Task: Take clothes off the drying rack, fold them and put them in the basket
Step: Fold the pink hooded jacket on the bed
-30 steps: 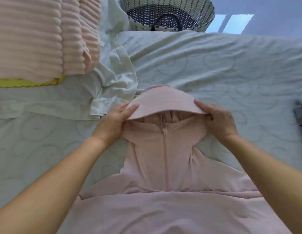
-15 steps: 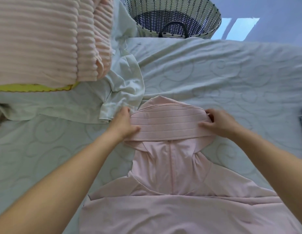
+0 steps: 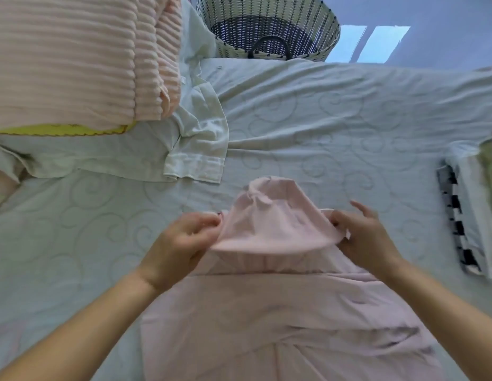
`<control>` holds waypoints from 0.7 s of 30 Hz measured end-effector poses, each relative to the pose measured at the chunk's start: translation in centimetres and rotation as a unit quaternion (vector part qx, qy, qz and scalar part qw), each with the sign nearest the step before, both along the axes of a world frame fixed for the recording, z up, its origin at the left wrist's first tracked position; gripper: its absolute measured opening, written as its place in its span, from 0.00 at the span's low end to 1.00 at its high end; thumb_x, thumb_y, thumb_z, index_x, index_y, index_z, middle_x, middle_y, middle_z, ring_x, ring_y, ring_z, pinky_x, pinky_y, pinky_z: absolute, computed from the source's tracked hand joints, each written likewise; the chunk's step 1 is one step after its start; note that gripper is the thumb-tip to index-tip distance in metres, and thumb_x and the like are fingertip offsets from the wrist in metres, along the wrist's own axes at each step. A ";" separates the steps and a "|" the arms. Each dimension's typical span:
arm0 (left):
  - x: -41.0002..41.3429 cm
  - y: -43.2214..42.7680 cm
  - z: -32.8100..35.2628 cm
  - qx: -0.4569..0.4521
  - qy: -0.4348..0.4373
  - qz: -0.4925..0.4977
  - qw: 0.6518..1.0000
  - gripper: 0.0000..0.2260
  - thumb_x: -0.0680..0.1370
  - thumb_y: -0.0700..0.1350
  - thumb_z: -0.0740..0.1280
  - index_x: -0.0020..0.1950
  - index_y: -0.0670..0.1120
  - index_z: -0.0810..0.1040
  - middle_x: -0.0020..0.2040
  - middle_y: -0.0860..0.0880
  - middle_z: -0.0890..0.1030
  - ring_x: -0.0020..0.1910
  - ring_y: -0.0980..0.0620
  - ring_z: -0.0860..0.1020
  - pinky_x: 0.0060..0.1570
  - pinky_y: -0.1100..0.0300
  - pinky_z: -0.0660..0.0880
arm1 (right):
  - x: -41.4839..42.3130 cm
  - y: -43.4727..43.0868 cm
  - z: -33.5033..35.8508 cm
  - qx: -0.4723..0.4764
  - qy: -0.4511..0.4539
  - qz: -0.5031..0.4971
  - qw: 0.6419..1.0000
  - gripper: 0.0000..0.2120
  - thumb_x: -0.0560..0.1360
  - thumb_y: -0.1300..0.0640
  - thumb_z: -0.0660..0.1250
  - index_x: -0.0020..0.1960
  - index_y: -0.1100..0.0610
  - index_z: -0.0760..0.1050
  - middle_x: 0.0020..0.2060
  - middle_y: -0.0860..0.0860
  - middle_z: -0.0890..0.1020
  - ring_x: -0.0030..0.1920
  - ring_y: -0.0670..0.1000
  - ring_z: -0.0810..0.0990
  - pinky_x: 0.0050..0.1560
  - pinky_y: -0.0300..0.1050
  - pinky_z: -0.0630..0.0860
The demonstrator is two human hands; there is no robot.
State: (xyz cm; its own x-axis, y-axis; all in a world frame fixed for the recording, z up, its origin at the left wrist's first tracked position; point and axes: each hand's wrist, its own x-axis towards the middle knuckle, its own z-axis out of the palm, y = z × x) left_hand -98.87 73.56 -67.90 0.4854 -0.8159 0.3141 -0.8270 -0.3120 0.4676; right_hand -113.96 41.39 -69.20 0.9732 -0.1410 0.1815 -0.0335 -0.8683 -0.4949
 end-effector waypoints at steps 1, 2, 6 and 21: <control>-1.5 0.7 0.1 -0.006 -0.039 -0.020 0.999 0.07 0.80 0.40 0.62 0.51 0.45 0.80 0.53 0.44 0.79 0.49 0.45 0.77 0.48 0.56 0.74 | -1.9 0.3 -0.1 -0.036 -0.021 0.040 0.998 0.11 0.68 0.62 0.60 0.47 0.49 0.72 0.42 0.45 0.83 0.45 0.45 0.80 0.64 0.52 0.66; -3.1 1.3 0.1 -0.013 -0.064 -0.041 0.997 0.07 0.80 0.40 0.63 0.50 0.46 0.81 0.52 0.43 0.80 0.48 0.44 0.77 0.47 0.56 0.73 | -3.7 0.7 -0.2 -0.066 -0.031 0.075 0.995 0.13 0.69 0.65 0.59 0.47 0.50 0.73 0.46 0.46 0.85 0.50 0.44 0.81 0.65 0.53 0.66; -9.7 3.8 -1.1 0.018 -0.112 -0.133 0.985 0.08 0.80 0.42 0.65 0.49 0.49 0.83 0.53 0.46 0.82 0.50 0.44 0.77 0.50 0.55 0.73 | -10.7 2.1 -1.3 -0.166 -0.013 0.162 0.973 0.17 0.73 0.68 0.55 0.42 0.54 0.79 0.53 0.49 0.84 0.57 0.49 0.81 0.66 0.57 0.66; -18.7 2.9 -4.9 0.321 0.005 -0.011 0.947 0.27 0.74 0.62 0.57 0.71 0.56 0.70 0.73 0.47 0.69 0.71 0.39 0.63 0.65 0.39 0.59 | -15.0 8.5 -3.1 -0.183 0.202 0.161 0.949 0.26 0.75 0.39 0.58 0.71 0.45 0.69 0.73 0.54 0.67 0.73 0.58 0.63 0.70 0.61 0.57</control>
State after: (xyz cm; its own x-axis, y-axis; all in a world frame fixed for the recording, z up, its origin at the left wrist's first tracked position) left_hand -117.57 76.50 -72.81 0.4661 -0.8475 -0.2540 -0.8336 -0.5168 0.1950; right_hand -128.98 49.90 -72.30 0.9560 0.1750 -0.2354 0.1391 -0.9770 -0.1617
